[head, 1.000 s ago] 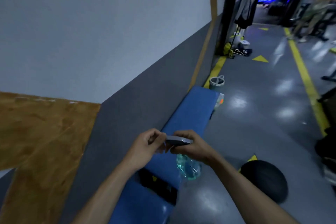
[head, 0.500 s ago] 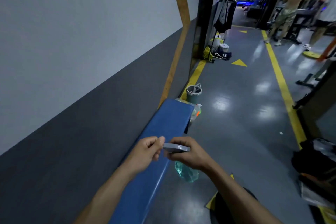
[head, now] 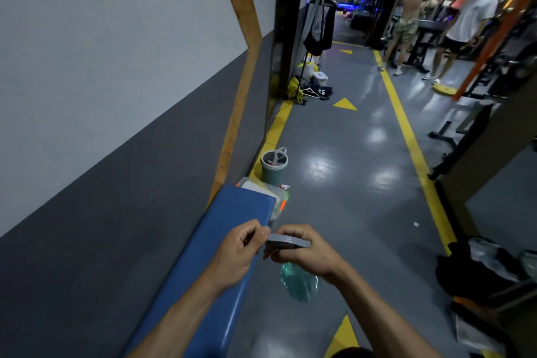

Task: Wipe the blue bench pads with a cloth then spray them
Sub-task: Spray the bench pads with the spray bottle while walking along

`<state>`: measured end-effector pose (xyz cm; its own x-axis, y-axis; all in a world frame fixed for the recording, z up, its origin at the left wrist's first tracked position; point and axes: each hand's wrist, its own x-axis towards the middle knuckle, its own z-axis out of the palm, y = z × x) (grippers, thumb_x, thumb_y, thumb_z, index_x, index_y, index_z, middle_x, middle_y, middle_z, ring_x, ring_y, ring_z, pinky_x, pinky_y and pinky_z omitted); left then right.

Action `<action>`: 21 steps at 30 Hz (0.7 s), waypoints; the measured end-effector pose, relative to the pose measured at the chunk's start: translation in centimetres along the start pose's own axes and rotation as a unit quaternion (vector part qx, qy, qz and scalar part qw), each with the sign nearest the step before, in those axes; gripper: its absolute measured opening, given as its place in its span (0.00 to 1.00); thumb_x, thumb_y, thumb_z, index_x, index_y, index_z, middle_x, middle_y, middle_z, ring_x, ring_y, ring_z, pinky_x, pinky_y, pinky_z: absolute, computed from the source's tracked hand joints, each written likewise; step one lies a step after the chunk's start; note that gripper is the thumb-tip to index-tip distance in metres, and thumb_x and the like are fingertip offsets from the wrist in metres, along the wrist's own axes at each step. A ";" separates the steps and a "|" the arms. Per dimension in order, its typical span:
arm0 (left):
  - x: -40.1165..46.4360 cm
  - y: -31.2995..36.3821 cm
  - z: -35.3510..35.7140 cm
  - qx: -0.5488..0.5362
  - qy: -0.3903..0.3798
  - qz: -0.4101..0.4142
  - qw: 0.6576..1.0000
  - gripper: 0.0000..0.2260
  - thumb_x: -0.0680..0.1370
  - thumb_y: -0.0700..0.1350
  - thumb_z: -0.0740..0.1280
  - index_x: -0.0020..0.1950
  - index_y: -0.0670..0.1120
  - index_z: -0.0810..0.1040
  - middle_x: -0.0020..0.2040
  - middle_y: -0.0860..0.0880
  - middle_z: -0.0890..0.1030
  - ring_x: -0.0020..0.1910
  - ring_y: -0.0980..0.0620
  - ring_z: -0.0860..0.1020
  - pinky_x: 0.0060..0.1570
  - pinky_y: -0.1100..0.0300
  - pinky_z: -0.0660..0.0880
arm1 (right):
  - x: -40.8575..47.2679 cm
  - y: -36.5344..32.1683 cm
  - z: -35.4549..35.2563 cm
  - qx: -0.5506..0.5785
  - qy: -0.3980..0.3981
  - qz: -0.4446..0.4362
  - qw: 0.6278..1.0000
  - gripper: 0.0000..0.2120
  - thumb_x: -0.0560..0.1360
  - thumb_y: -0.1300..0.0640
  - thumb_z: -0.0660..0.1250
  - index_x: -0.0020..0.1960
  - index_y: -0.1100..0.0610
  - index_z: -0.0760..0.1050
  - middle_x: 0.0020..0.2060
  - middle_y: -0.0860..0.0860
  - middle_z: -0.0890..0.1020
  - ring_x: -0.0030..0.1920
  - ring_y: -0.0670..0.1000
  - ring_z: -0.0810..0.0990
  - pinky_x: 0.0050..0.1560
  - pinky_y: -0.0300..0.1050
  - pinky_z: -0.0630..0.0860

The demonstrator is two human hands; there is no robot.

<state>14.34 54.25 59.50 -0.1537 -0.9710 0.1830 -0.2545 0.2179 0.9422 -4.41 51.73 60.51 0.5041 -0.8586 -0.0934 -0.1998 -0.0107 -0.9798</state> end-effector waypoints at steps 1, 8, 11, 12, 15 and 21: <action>2.0 -0.3 0.1 0.003 -0.008 0.008 1.000 0.21 0.81 0.58 0.60 0.37 0.42 0.68 0.32 0.50 0.68 0.32 0.57 0.68 0.35 0.63 0.66 | 1.3 -0.1 -1.3 0.004 0.007 0.004 1.000 0.10 0.69 0.72 0.69 0.50 0.66 0.80 0.46 0.61 0.85 0.51 0.64 0.83 0.54 0.57 0.79; 13.7 -2.7 1.4 -0.006 -0.024 0.024 0.999 0.20 0.80 0.59 0.61 0.37 0.44 0.68 0.32 0.50 0.66 0.32 0.57 0.66 0.34 0.59 0.64 | 9.6 0.3 -9.4 0.020 0.011 0.028 0.999 0.10 0.69 0.71 0.69 0.49 0.62 0.82 0.48 0.63 0.85 0.52 0.62 0.84 0.51 0.49 0.80; 18.4 -4.4 2.6 -0.018 -0.038 0.004 0.999 0.21 0.79 0.60 0.61 0.37 0.44 0.68 0.32 0.49 0.67 0.32 0.56 0.66 0.35 0.57 0.65 | 13.1 2.0 -13.0 0.005 0.009 0.030 1.000 0.09 0.70 0.71 0.69 0.48 0.62 0.81 0.47 0.62 0.85 0.52 0.64 0.83 0.52 0.51 0.79; 19.9 -5.0 3.1 -0.022 -0.044 -0.007 0.999 0.21 0.79 0.61 0.61 0.37 0.44 0.68 0.32 0.50 0.68 0.32 0.55 0.67 0.36 0.56 0.66 | 14.3 2.6 -14.3 -0.006 0.007 0.028 1.000 0.09 0.70 0.71 0.69 0.48 0.63 0.81 0.46 0.61 0.85 0.50 0.63 0.84 0.50 0.51 0.79; 24.6 -6.8 4.8 -0.053 -0.044 -0.058 0.996 0.23 0.78 0.62 0.61 0.37 0.42 0.67 0.31 0.50 0.70 0.32 0.55 0.69 0.37 0.60 0.68 | 18.2 4.4 -18.4 -0.043 -0.004 0.019 0.999 0.07 0.69 0.69 0.70 0.48 0.64 0.80 0.41 0.55 0.84 0.41 0.50 0.81 0.43 0.44 0.76; 34.0 -9.4 7.8 -0.039 0.018 -0.145 0.989 0.23 0.78 0.62 0.61 0.32 0.47 0.69 0.28 0.49 0.72 0.30 0.53 0.71 0.37 0.58 0.70 | 26.2 7.5 -25.6 -0.081 -0.047 0.005 0.996 0.07 0.70 0.67 0.70 0.47 0.62 0.80 0.39 0.50 0.83 0.39 0.44 0.78 0.41 0.41 0.74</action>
<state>4.08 19.96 54.68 -0.0503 -0.9948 -0.0888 -0.2075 -0.0766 0.9752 -14.23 16.07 55.27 0.5764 -0.8073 -0.1268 -0.3340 -0.0911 -0.9382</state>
